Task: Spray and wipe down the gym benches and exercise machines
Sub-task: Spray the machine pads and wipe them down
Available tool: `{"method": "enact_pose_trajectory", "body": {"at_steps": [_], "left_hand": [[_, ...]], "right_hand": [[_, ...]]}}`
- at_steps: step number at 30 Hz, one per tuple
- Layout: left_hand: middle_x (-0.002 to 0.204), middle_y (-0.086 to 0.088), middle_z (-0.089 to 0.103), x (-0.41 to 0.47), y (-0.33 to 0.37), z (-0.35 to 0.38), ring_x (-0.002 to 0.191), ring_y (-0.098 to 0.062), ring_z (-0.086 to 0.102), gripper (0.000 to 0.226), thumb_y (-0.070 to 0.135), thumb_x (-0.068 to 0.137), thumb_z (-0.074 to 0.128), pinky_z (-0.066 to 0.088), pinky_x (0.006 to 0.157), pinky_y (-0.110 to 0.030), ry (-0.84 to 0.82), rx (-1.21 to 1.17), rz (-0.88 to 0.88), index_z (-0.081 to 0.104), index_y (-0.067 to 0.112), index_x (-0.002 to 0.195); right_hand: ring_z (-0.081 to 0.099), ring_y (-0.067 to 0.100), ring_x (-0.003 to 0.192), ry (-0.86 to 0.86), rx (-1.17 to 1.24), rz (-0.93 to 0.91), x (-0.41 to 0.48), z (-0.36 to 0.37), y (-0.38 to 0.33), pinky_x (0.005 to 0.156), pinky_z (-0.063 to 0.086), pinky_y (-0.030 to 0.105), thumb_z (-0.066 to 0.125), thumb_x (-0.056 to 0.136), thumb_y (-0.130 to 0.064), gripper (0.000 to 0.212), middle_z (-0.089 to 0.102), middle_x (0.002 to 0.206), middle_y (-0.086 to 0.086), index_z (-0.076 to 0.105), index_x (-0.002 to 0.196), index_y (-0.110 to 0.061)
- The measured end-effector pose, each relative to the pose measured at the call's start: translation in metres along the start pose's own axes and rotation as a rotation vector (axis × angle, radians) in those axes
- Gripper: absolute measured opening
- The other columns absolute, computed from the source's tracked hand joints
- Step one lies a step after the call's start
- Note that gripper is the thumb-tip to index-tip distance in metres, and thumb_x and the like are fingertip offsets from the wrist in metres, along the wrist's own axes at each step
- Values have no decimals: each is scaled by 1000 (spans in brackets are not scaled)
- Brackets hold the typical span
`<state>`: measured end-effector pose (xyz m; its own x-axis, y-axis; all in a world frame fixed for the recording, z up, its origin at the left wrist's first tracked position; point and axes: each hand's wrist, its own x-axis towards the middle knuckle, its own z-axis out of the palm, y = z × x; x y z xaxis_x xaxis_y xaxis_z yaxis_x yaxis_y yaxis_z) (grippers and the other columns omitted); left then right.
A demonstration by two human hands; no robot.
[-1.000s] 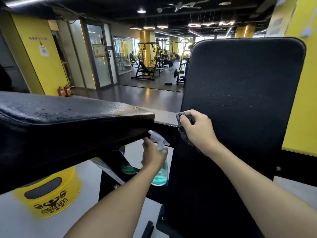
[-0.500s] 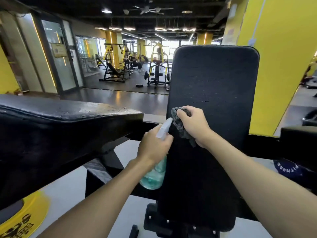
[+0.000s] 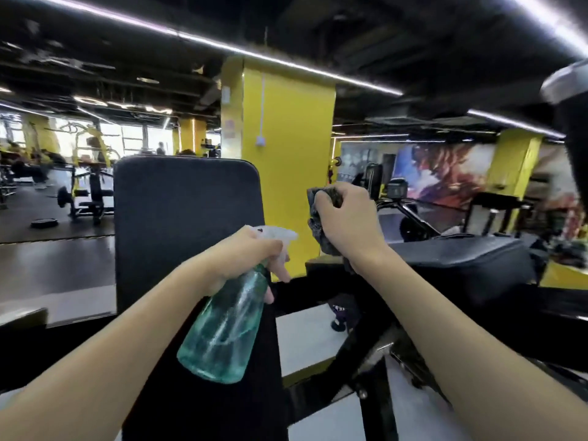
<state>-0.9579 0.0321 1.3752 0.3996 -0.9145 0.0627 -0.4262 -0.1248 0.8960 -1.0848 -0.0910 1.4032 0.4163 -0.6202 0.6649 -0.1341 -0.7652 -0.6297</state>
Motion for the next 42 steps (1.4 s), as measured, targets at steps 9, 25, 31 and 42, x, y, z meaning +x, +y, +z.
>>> {"method": "enact_pose_trajectory", "body": {"at_steps": [9, 25, 31, 42], "left_hand": [[101, -23, 74, 48, 36, 16, 58, -34, 65, 27, 15, 88, 44, 54, 68, -35, -220, 80, -139, 59, -2, 104], [110, -16, 74, 35, 100, 52, 59, -25, 65, 43, 13, 87, 35, 49, 64, -30, -415, 225, -73, 59, -5, 118], [81, -18, 67, 36, 103, 61, 61, -28, 66, 38, 12, 84, 38, 52, 55, -25, -376, 231, -60, 62, -13, 99], [125, -9, 54, 65, 24, 51, 111, -39, 62, 67, 62, 68, 49, 49, 99, -52, 167, -219, -118, 46, 22, 122]], "right_hand": [[59, 26, 80, 137, -331, -38, 0, -92, -7, 70, 45, 36, 50, 98, -22, 21, 65, 84, 7, 65, 95, -8], [52, 6, 63, 225, -314, 53, -3, -136, 13, 49, 34, 16, 48, 101, -21, 17, 57, 69, -5, 59, 90, -15], [56, 14, 69, 205, -320, 79, -7, -140, 13, 55, 38, 26, 47, 101, -24, 19, 58, 72, -2, 59, 89, -14], [48, 29, 84, -149, -333, -82, -8, -51, -11, 67, 36, 38, 43, 103, -21, 17, 57, 92, 10, 51, 93, -10]]}}
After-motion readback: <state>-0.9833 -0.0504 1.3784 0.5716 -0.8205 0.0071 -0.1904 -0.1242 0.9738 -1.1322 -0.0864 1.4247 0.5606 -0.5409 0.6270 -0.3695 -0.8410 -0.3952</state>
